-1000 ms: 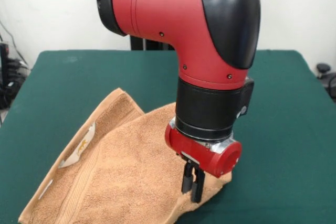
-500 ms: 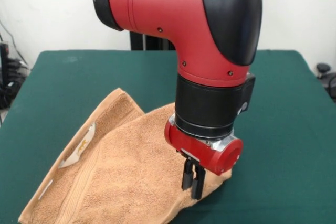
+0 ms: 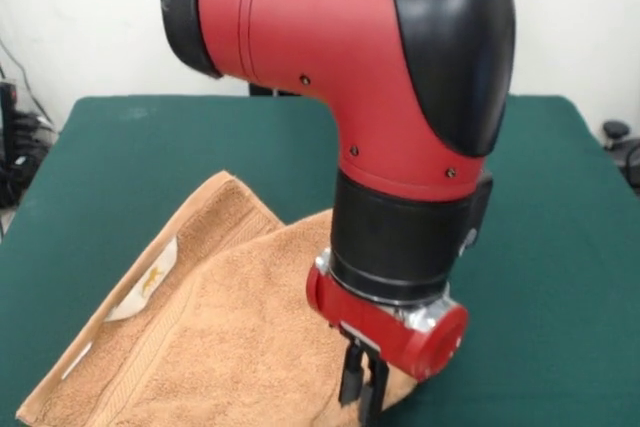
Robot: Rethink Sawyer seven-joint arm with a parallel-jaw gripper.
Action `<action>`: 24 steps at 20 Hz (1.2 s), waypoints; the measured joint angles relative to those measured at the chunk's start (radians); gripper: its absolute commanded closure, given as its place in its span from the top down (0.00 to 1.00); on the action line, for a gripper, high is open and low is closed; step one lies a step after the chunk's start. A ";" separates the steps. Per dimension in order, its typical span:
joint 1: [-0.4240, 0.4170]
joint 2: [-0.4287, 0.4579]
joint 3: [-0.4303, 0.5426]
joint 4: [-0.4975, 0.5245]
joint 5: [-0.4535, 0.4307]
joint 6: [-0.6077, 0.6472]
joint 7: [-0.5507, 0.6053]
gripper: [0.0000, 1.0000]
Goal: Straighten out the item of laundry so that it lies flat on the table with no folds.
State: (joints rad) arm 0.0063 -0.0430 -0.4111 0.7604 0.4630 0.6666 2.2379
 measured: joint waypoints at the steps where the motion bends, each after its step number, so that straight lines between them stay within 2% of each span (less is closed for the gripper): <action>1: -0.001 0.016 -0.008 -0.026 0.006 0.007 0.008 0.00; 12: -0.060 0.220 -0.116 -0.310 0.111 0.098 0.172 0.00; 24: -0.063 0.317 -0.202 -0.450 0.162 0.129 0.243 0.00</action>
State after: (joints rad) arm -0.0566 0.2737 -0.6127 0.3102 0.6251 0.7960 2.4807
